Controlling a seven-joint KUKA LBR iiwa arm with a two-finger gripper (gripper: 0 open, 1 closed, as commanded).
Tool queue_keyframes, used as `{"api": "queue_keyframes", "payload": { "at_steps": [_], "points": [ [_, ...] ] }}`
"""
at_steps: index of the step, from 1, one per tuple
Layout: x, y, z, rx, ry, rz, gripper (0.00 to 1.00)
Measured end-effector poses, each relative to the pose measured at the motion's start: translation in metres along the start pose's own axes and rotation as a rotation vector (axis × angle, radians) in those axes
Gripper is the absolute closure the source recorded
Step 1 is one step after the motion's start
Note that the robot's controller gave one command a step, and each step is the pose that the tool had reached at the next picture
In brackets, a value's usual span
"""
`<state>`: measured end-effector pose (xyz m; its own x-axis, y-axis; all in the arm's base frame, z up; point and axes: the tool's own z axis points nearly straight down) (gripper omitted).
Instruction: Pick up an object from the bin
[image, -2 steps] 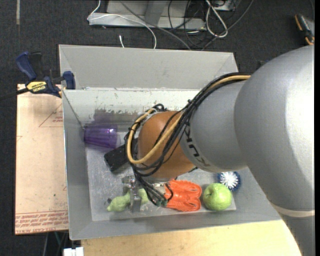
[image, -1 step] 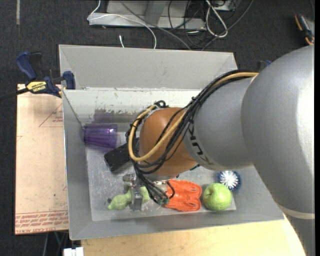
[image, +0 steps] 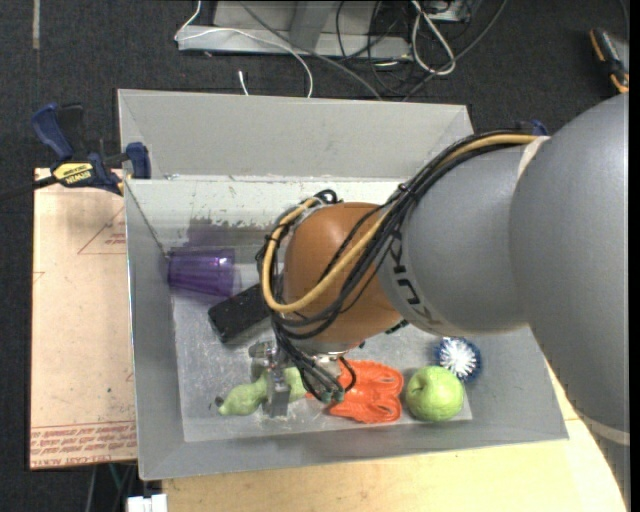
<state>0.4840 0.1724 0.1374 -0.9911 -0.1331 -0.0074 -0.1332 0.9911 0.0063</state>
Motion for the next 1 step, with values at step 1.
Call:
{"api": "queue_keyframes", "payload": {
  "at_steps": [1],
  "points": [
    [-0.0017,0.0008,-0.0292,-0.002,-0.005,0.001,1.0]
  ]
}}
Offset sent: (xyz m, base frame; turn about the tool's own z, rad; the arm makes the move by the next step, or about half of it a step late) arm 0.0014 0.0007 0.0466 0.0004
